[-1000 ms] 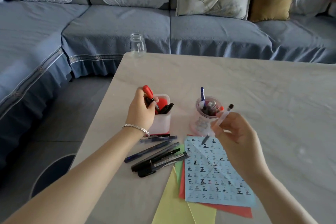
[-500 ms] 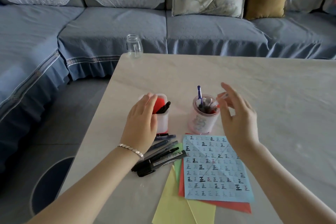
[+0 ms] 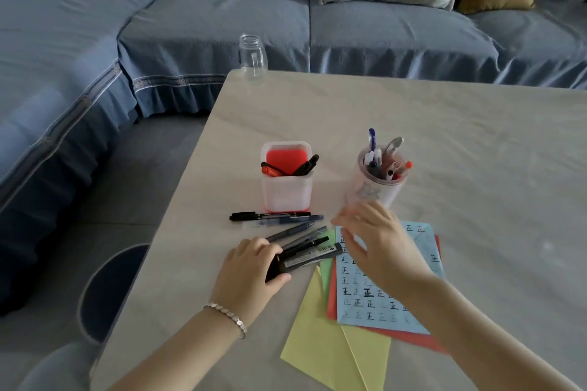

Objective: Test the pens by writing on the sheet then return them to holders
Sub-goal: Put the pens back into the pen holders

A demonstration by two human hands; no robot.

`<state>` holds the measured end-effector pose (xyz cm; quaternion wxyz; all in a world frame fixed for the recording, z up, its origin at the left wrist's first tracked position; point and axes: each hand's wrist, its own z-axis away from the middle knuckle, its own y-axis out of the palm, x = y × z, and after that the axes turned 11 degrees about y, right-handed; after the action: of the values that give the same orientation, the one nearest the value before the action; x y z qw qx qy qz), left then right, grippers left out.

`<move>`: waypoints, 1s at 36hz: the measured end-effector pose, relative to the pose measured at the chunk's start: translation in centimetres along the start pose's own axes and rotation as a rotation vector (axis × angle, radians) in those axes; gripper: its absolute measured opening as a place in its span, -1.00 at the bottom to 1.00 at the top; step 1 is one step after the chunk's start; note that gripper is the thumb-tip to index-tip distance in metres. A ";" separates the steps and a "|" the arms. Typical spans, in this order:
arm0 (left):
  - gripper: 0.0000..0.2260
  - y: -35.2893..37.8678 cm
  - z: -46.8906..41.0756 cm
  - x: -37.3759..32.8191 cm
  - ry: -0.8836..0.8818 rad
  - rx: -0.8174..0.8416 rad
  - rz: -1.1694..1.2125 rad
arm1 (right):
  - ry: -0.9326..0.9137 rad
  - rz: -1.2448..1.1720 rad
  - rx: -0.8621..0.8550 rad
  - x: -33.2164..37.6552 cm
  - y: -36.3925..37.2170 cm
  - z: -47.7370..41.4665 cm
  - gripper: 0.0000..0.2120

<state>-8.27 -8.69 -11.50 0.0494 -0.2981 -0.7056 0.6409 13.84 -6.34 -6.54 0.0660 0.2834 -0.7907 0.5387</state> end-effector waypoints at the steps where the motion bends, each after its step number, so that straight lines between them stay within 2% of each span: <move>1: -0.63 -0.2 -0.1 -0.1 -0.013 0.021 -0.002 | -0.014 0.009 0.073 0.3 0.7 0.4 -0.81; 8: -0.70 -0.3 -1.0 -0.7 -0.122 0.135 0.089 | -0.052 0.147 0.521 1.9 4.2 0.7 -0.60; 12: -0.71 -0.2 -1.1 -1.1 -0.082 0.234 -0.071 | -0.102 0.293 0.476 2.4 5.1 0.3 -0.65; 16: -0.71 -0.2 -1.2 -1.2 -0.057 0.250 -0.137 | -0.192 0.401 0.419 2.6 5.4 0.0 -0.72; 20: -0.73 -1.2 -1.2 -1.2 -0.035 0.116 -0.055 | -0.201 0.351 0.400 2.9 4.3 -0.7 -0.69; 23: -0.64 -2.1 -1.4 -0.9 0.037 -0.206 0.142 | -0.024 0.207 0.445 3.4 2.5 -1.1 -0.74; 25: -0.54 -3.4 -1.9 -1.6 -0.053 -0.411 0.427 | 0.202 0.046 0.565 3.6 0.9 -1.0 -0.82; 27: -0.48 -4.9 -2.4 -2.9 -0.227 -0.542 0.747 | 0.349 -0.194 0.566 4.0 -0.2 -0.4 -0.93; 29: -0.52 -5.8 -2.9 -4.0 -0.343 -0.546 1.083 | 0.494 -0.383 0.552 4.5 -1.1 0.3 -0.85; 31: -0.66 -6.0 -3.2 -4.7 -0.333 -0.450 1.317 | 0.607 -0.583 0.582 5.1 -1.7 0.7 -0.82; 33: -0.73 -5.7 -3.3 -5.6 -0.282 -0.342 1.324 | 0.662 -0.737 0.613 5.6 -2.4 1.1 -0.76; 36: -0.73 -5.4 -3.3 -6.8 -0.287 -0.283 1.345 | 0.722 -0.898 0.652 6.2 -2.9 1.8 -0.67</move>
<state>-3.15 -9.14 -3.80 -0.4907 -0.5861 -0.4443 0.4672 10.57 -11.04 -2.33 0.4558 0.3926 -0.3204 0.7317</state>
